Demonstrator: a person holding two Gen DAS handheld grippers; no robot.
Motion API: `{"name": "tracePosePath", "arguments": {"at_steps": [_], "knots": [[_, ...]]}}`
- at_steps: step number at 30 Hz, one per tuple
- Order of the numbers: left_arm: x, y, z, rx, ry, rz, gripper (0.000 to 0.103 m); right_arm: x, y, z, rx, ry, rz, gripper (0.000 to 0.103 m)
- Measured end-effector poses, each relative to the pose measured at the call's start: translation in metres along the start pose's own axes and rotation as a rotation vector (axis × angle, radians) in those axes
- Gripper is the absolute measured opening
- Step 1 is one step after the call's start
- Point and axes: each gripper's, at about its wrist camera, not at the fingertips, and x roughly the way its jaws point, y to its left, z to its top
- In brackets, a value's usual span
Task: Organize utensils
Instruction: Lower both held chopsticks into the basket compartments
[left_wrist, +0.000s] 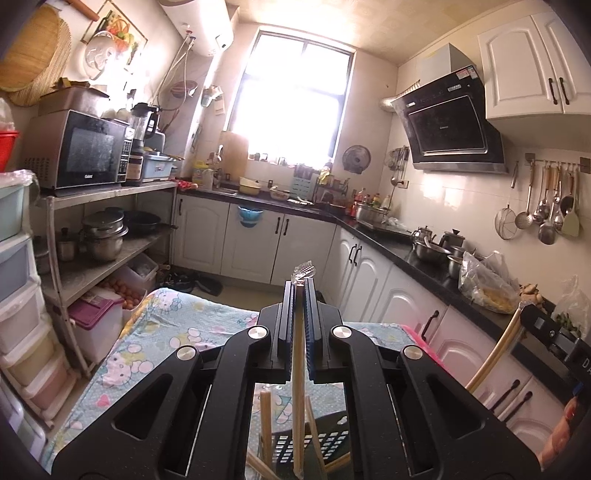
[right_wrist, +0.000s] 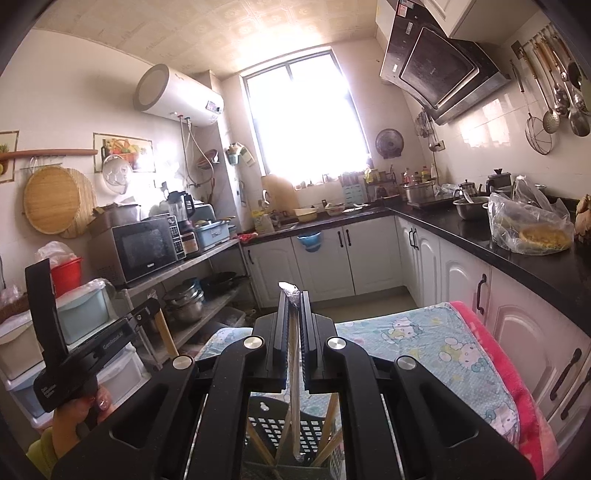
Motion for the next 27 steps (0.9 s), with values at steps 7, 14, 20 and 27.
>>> {"name": "tracePosePath", "arguments": {"at_steps": [7,14,20,27], "knots": [[0.014,0.007,-0.014,-0.018,0.023,0.002,0.003,0.017,-0.003,-0.014,0.001,0.021,-0.010,0.006],[0.023,0.007,-0.027,-0.017,0.042,-0.005,0.003,0.031,-0.003,-0.030,0.001,0.039,-0.016,0.006],[0.031,0.005,-0.042,-0.006,0.080,-0.012,0.003,0.040,-0.004,-0.047,-0.005,0.060,-0.020,0.006],[0.034,-0.001,-0.057,0.018,0.110,-0.026,0.003,0.046,-0.010,-0.063,0.013,0.090,-0.024,0.006]]}}
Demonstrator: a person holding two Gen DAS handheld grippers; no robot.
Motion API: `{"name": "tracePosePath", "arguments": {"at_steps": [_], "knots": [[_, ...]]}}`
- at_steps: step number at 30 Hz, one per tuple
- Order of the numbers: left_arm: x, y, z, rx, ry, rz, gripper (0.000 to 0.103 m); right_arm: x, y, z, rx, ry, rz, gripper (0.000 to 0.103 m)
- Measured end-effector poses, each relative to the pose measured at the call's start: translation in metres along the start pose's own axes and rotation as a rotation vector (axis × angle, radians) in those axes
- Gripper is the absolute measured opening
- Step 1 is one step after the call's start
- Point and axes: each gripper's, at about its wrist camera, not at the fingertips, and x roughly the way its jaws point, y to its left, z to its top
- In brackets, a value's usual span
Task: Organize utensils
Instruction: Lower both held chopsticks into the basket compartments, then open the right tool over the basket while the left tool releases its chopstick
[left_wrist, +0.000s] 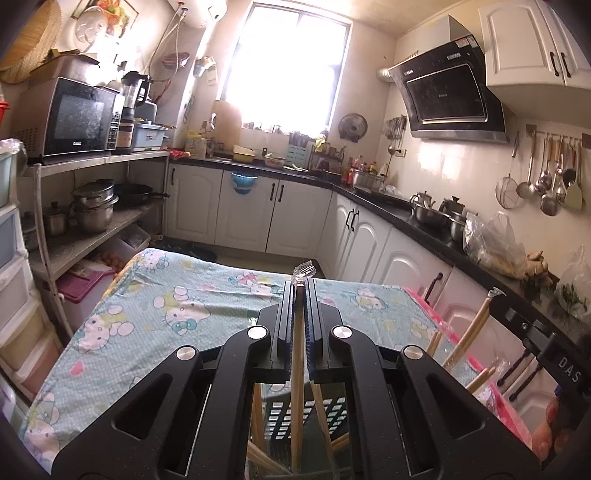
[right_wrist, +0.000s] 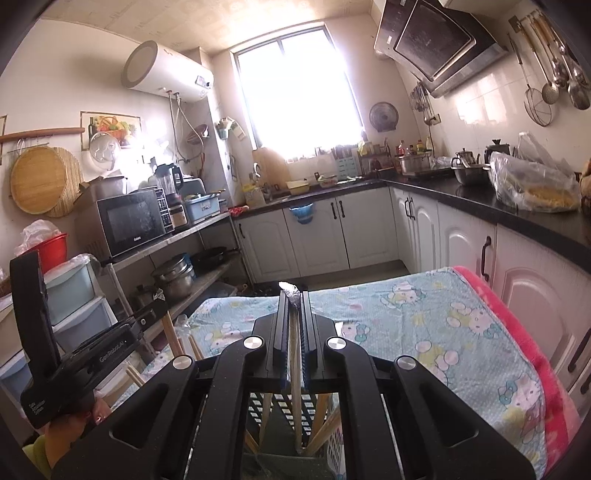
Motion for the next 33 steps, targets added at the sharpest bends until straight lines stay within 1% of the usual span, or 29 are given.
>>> {"name": "tracePosePath", "arguments": {"at_steps": [4,17,25,27,29,33], "knots": [[0.000,-0.002,-0.006,0.022,-0.004,-0.003,0.003,0.001,0.001,-0.006,-0.003,0.012,0.000,0.006],[-0.008,-0.003,-0.018,0.015,0.027,-0.036,0.003,-0.004,0.002,-0.021,-0.003,0.071,-0.009,0.006],[-0.015,-0.006,-0.025,0.023,0.064,-0.051,0.003,-0.012,0.002,-0.028,0.010,0.097,-0.006,0.006],[-0.016,-0.006,-0.026,0.025,0.070,-0.050,0.003,-0.014,0.002,-0.030,0.010,0.111,-0.002,0.009],[-0.017,-0.005,-0.027,0.022,0.081,-0.053,0.003,-0.016,0.003,-0.031,0.012,0.110,-0.002,0.018],[-0.020,-0.003,-0.030,0.019,0.092,-0.057,0.003,-0.023,0.004,-0.032,0.005,0.108,-0.002,0.019]]}}
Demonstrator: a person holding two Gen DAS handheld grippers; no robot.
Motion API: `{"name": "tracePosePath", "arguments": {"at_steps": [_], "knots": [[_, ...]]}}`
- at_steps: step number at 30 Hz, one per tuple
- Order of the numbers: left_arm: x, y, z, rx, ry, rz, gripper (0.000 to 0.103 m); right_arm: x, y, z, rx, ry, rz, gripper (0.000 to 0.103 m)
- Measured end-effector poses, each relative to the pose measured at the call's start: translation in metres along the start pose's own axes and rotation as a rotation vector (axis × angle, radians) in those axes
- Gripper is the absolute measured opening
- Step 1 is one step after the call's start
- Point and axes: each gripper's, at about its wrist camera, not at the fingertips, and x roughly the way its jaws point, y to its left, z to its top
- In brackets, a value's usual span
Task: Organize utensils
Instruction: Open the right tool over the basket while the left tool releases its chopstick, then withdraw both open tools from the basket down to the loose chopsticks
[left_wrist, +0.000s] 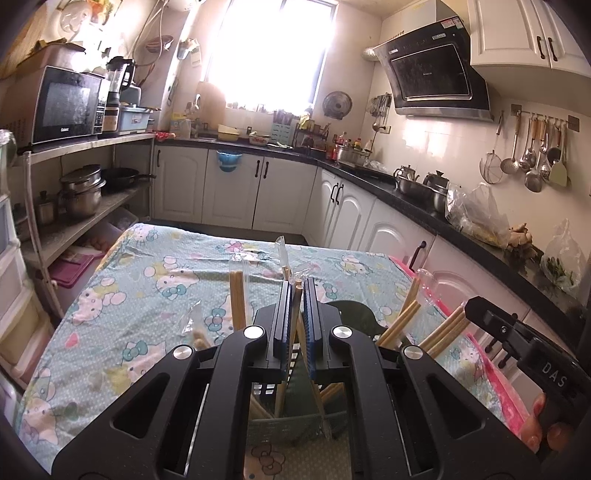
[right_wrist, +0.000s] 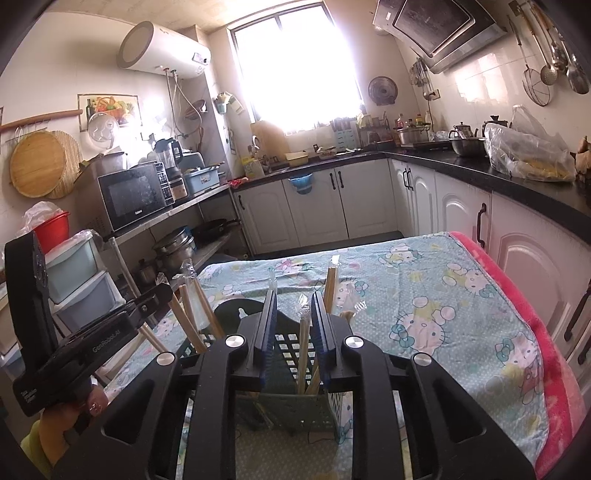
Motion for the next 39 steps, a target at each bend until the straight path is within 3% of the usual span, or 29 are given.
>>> {"name": "tracePosePath", "arguments": {"at_steps": [4,19,39], "knots": [[-0.002,0.001,-0.002,-0.001,0.014,0.000,0.005,-0.006,0.001,-0.002,-0.002,0.003,-0.003,0.030],[-0.017,0.003,-0.013,-0.018,0.057,-0.021,0.033,-0.027,0.000,-0.017,-0.042,0.019,-0.027,0.044],[-0.056,-0.003,-0.036,0.002,0.080,-0.062,0.086,-0.046,-0.006,-0.046,-0.078,0.063,-0.047,0.054]]}}
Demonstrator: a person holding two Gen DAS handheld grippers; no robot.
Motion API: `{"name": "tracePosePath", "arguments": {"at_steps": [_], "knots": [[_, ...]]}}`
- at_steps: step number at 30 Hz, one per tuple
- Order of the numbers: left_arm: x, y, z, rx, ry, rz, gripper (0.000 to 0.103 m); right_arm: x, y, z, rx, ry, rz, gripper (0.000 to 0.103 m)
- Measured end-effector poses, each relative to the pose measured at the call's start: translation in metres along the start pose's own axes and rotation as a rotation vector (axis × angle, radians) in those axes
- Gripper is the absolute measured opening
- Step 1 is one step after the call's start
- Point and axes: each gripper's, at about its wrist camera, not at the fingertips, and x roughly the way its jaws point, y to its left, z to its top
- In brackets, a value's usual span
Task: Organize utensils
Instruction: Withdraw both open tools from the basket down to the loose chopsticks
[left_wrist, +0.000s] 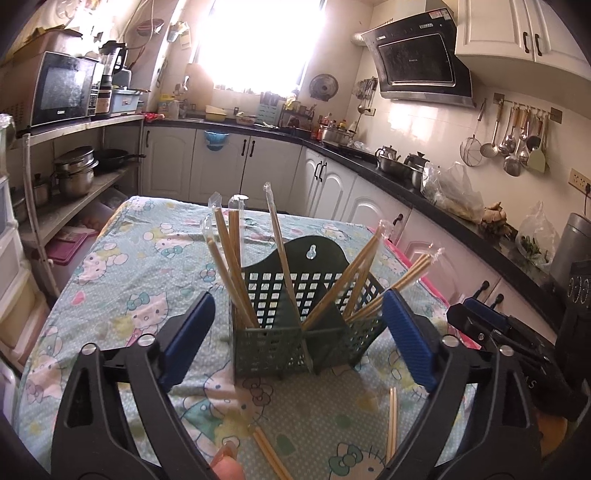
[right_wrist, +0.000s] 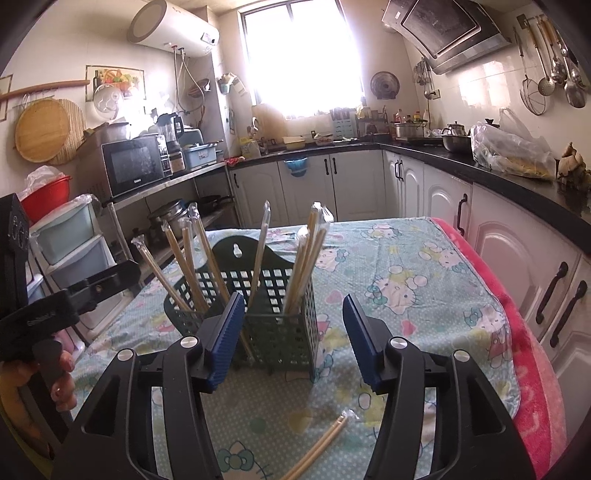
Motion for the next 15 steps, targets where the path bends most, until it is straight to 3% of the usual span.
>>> {"name": "tracePosePath", "arguments": {"at_steps": [4,15], "knots": [[-0.002,-0.001,-0.006,0.004,0.007,0.001,0.092,-0.002,-0.002,-0.004,-0.001,0.009,-0.002,0.057],[-0.003,0.001,-0.021,0.011,0.034,0.010,0.092,-0.004,-0.004,-0.020,-0.011,0.040,-0.016,0.061]]}}
